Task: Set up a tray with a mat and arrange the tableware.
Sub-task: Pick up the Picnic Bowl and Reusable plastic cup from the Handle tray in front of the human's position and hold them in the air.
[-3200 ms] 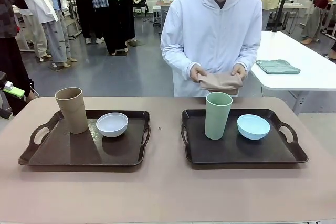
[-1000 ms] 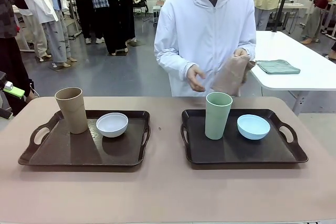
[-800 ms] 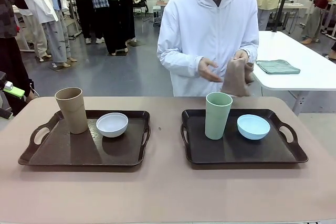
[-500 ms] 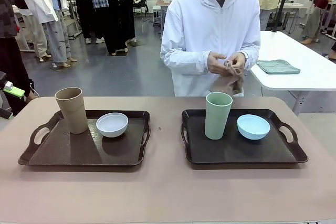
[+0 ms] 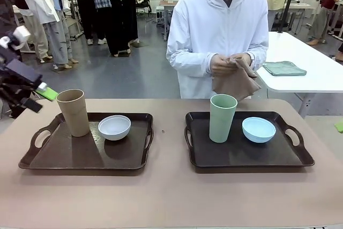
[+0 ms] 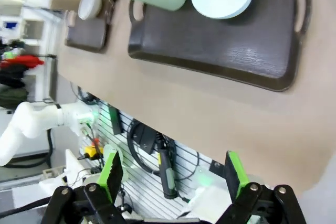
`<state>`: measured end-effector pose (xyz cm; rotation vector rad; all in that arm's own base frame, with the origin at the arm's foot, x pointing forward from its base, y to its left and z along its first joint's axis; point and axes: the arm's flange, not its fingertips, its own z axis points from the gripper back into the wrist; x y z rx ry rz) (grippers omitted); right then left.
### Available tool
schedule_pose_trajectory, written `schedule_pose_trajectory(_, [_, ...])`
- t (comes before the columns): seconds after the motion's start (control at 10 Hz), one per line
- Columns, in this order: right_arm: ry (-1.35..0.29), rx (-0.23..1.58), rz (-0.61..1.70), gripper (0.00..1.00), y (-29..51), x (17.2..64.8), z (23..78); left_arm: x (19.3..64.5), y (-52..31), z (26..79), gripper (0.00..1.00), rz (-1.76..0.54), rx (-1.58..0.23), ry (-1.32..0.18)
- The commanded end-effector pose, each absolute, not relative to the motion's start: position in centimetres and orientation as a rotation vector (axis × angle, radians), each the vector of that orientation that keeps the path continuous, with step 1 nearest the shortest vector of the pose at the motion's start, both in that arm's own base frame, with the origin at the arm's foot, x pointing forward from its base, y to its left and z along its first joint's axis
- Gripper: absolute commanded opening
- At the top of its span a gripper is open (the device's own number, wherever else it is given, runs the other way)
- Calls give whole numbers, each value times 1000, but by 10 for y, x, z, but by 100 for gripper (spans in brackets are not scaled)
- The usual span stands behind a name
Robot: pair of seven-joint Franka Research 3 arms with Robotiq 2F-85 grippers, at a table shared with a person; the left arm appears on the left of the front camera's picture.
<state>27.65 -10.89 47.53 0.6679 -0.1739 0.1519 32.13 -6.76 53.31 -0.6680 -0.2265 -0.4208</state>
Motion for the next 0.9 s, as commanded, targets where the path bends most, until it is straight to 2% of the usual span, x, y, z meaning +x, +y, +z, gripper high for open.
schedule_pose_trajectory(0.0, [-122,518,134,100,-85,290,486,328,-102,543,100,-598,-568,-279])
schedule_pose_trajectory(0.3, [-66,379,120,100,-43,320,478,333,-181,565,100,-1004,-431,-314])
schedule_pose_trajectory(0.5, [-34,337,73,100,-32,342,461,339,-230,558,100,-1226,-403,-417])
schedule_pose_trajectory(0.8, [-78,341,-17,100,-34,377,449,368,-277,527,100,-1249,-508,-365])
